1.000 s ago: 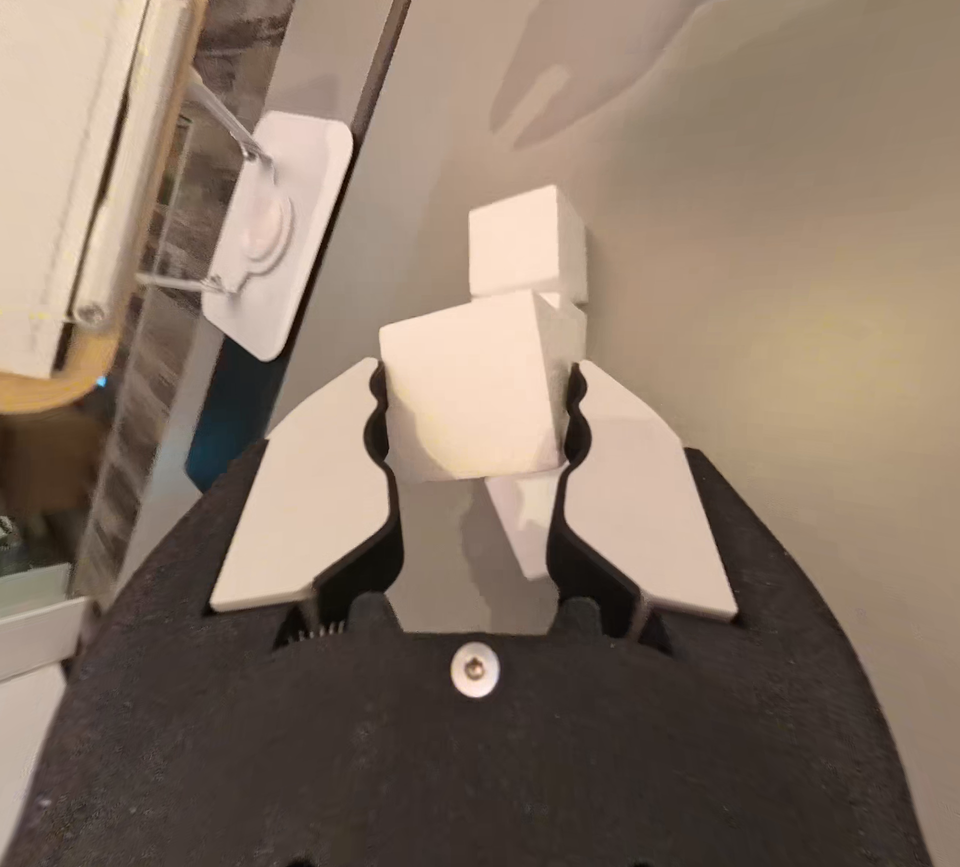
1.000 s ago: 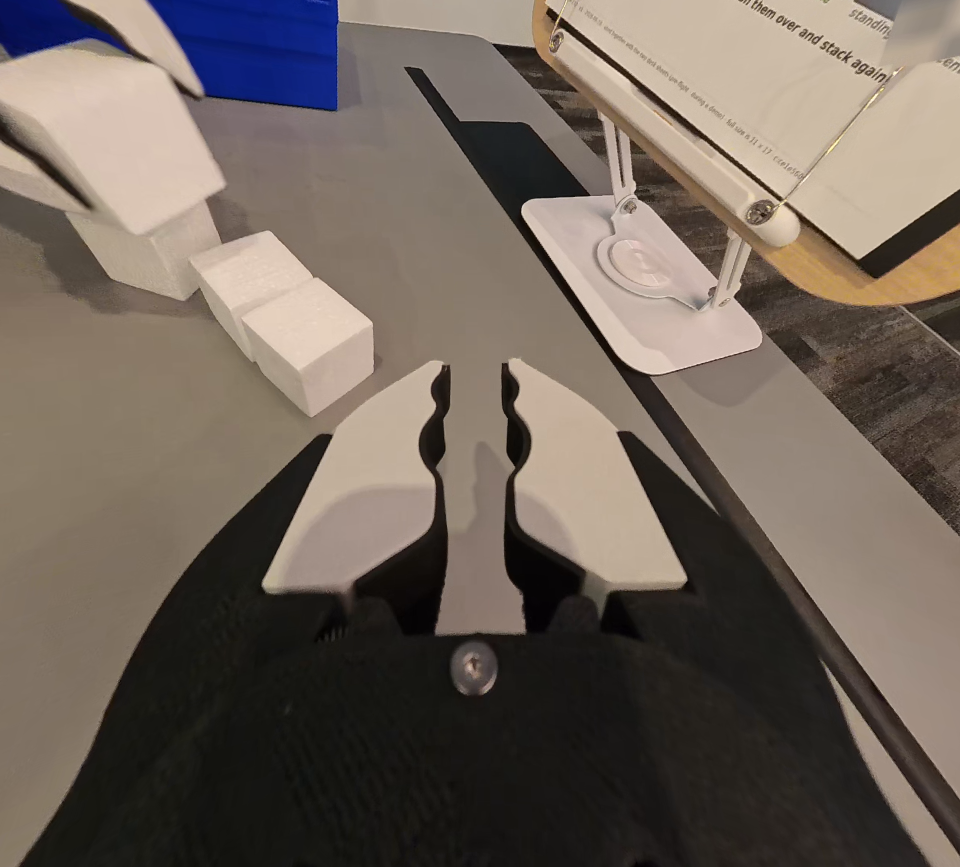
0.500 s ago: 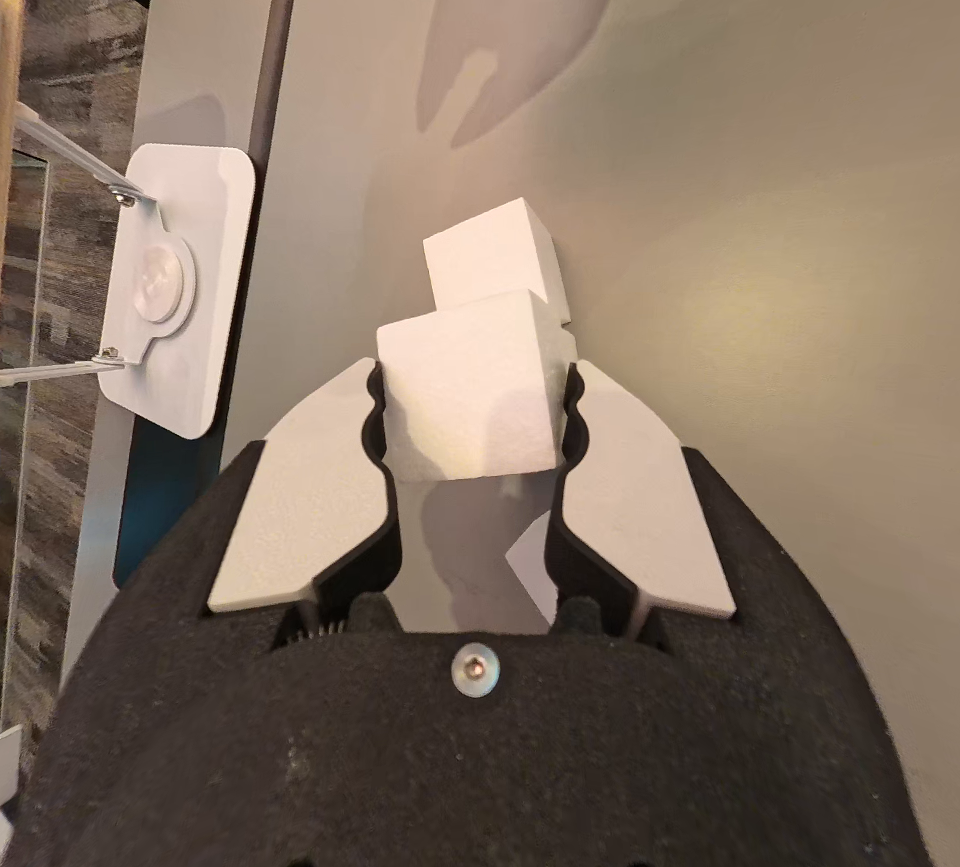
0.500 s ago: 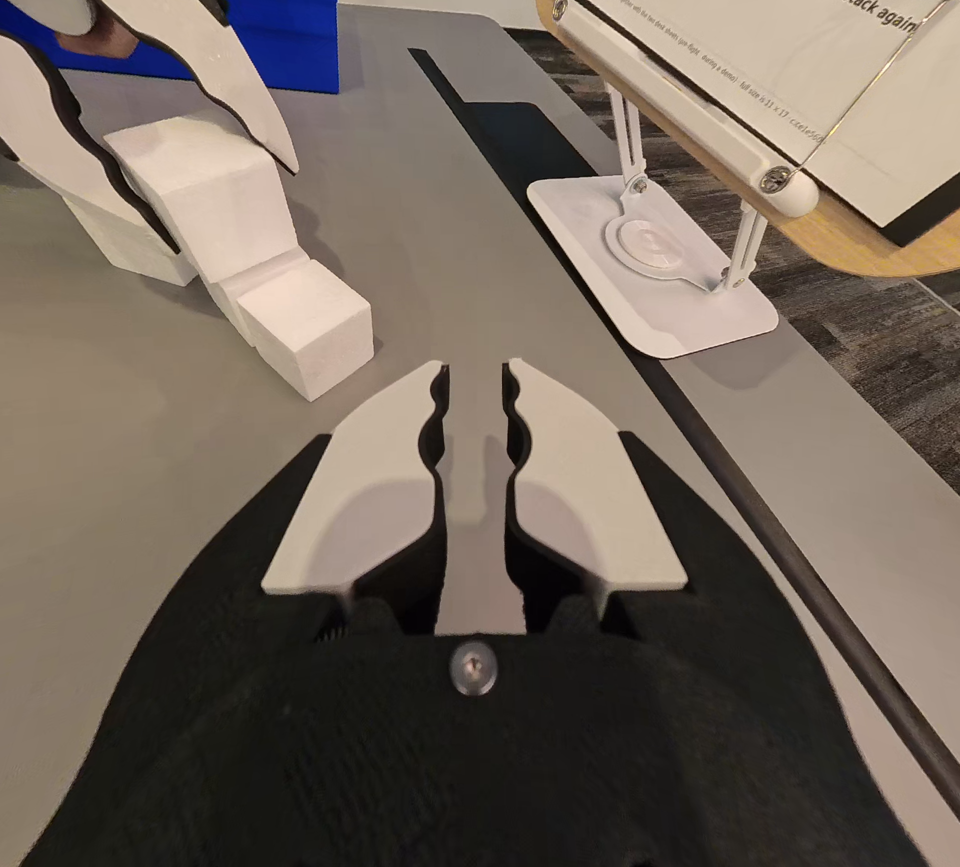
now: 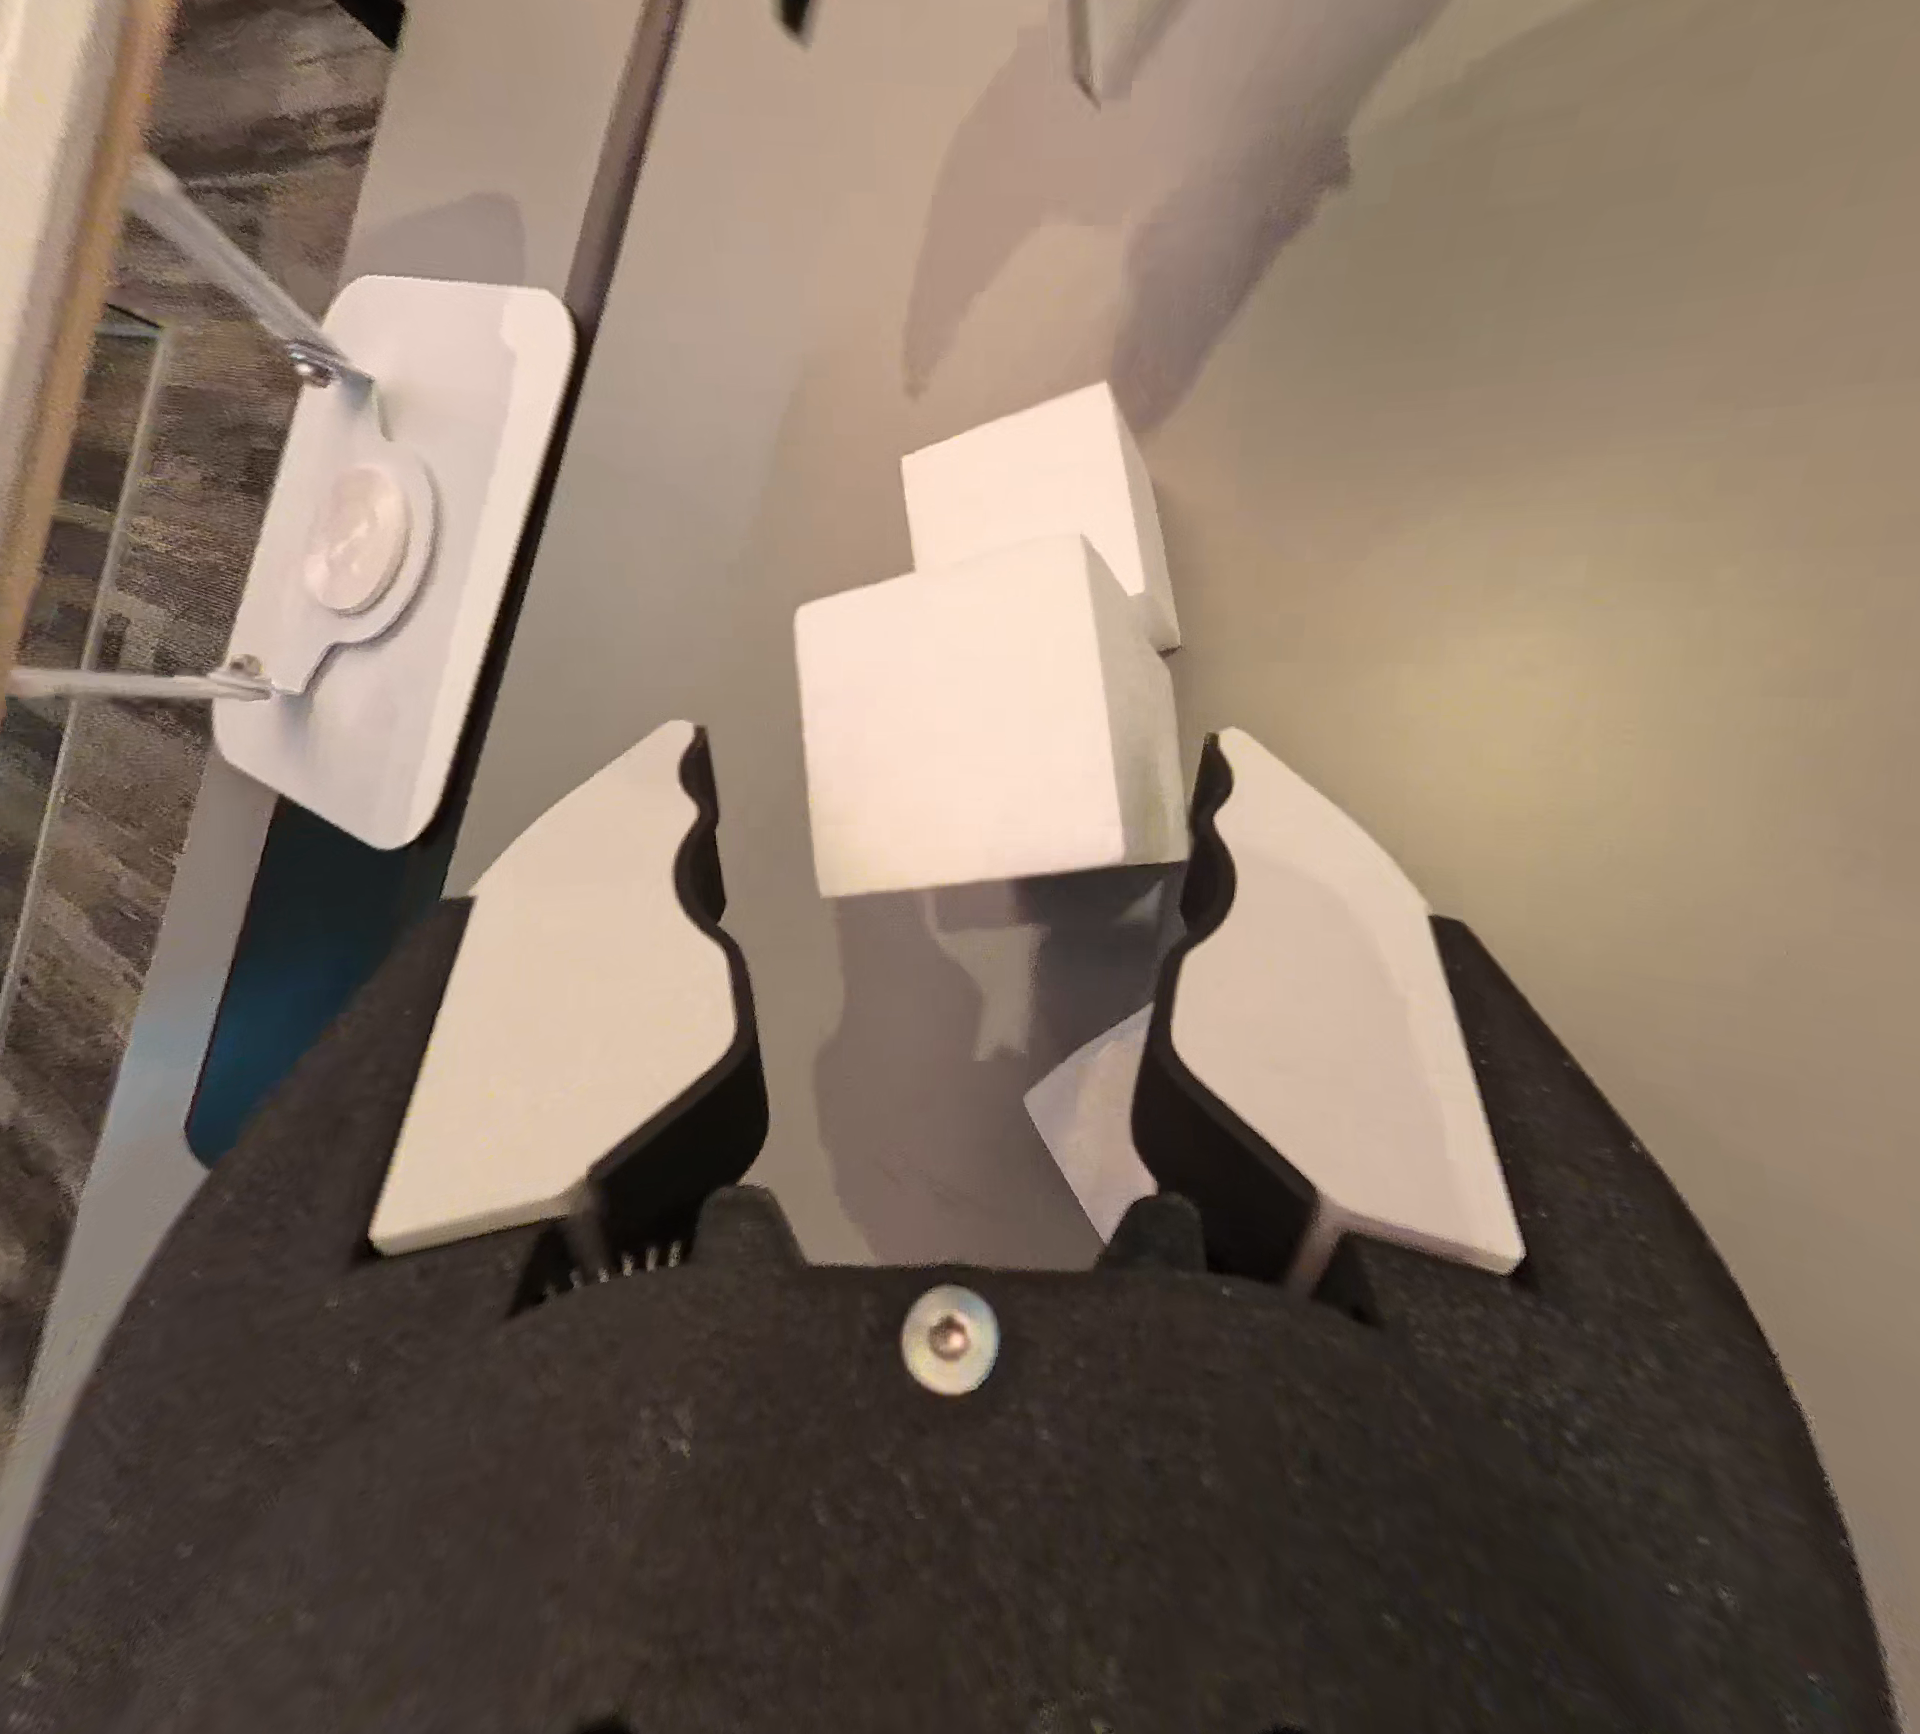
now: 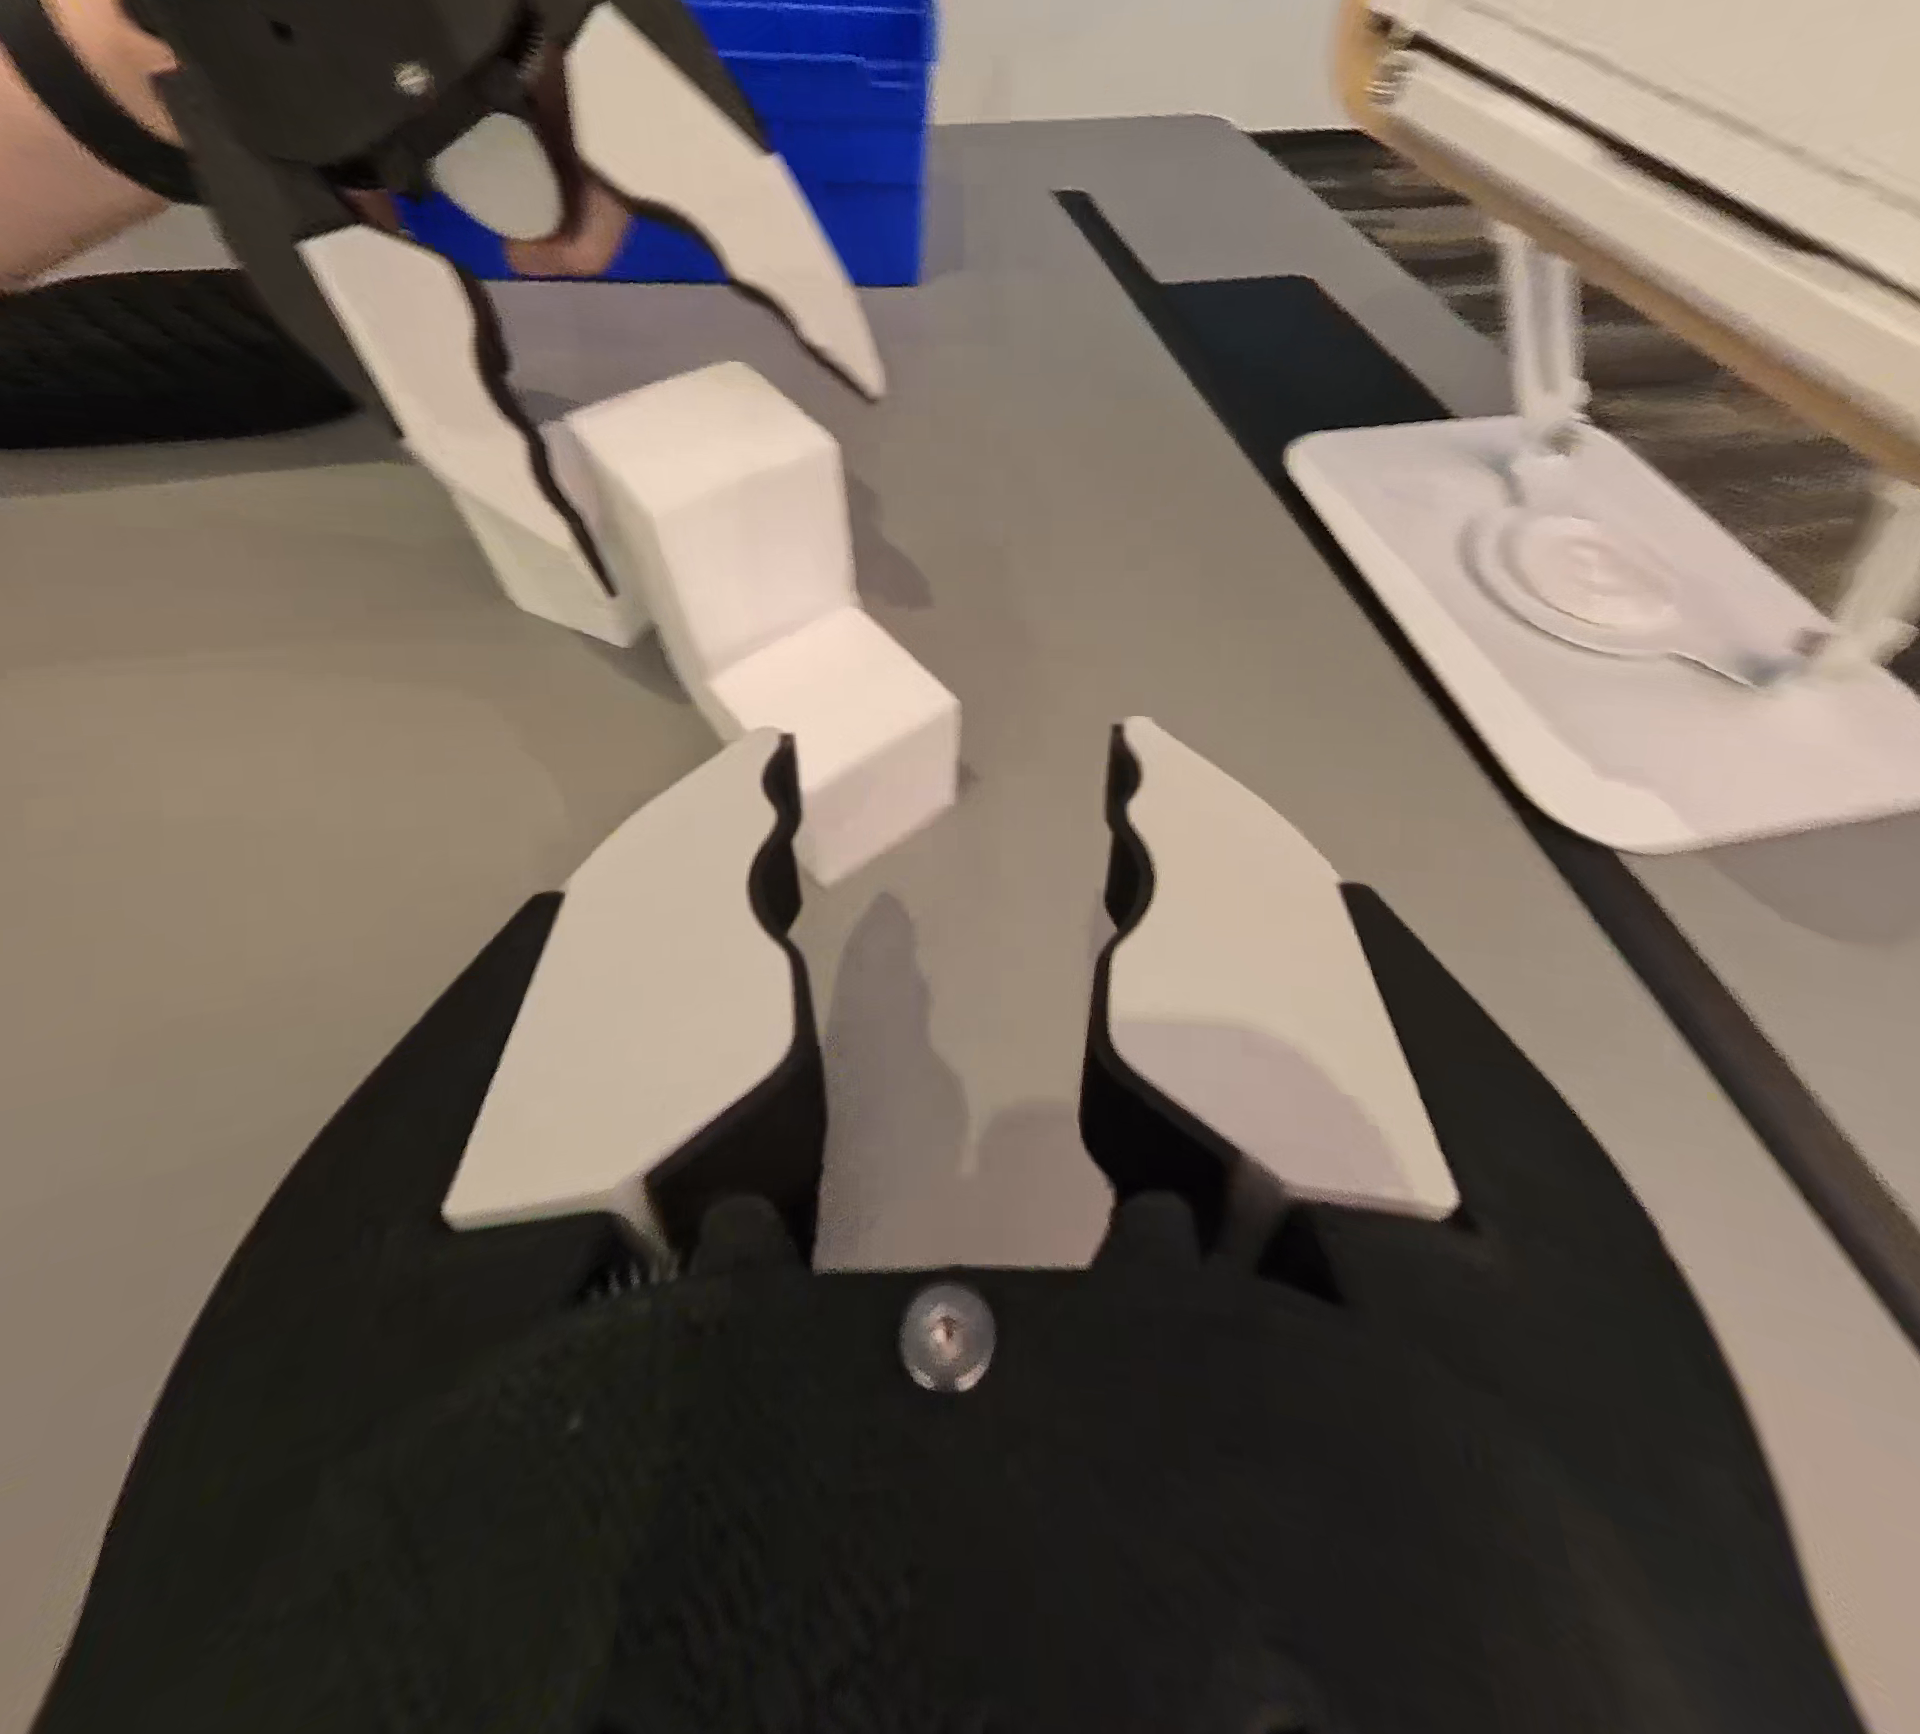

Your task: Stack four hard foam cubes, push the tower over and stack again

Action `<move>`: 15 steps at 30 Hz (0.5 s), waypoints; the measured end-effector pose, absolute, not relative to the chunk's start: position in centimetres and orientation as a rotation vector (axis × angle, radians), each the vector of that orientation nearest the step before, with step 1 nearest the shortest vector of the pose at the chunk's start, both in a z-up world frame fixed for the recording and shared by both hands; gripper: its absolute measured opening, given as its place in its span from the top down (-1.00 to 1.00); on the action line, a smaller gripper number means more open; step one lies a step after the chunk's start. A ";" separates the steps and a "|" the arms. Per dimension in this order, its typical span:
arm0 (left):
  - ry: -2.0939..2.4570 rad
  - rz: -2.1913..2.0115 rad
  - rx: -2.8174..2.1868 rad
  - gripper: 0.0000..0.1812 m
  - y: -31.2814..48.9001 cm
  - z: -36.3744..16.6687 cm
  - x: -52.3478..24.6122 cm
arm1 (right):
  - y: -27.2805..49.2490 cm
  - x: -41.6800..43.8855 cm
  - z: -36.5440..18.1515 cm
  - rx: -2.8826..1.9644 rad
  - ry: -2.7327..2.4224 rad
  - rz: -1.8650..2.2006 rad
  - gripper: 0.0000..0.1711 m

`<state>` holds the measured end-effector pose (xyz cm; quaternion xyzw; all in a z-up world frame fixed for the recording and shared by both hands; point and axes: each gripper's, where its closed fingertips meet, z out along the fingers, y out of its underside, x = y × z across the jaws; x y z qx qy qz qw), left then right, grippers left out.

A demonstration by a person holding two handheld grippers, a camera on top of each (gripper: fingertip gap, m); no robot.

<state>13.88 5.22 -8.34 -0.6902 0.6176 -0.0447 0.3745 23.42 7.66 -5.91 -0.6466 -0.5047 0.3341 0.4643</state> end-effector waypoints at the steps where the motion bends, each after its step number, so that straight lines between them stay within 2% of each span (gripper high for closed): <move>1: 1.530 -0.140 -1.766 0.04 5.1 -7.7 13.6 | 7.1 22.5 -6.2 -1.576 -1.268 0.835 0.26; 4: 1.341 -0.205 -1.788 0.04 4.4 -5.8 11.7 | 6.4 20.4 -8.0 -1.593 -1.331 0.821 0.14; 7: 1.194 -0.244 -1.799 0.02 2.3 -5.3 9.5 | 6.0 19.2 -10.0 -1.620 -1.398 0.799 0.12; 15: 0.982 -0.279 -1.974 -0.11 -1.7 -9.4 5.9 | 7.2 18.3 -13.1 -1.699 -1.433 0.765 0.10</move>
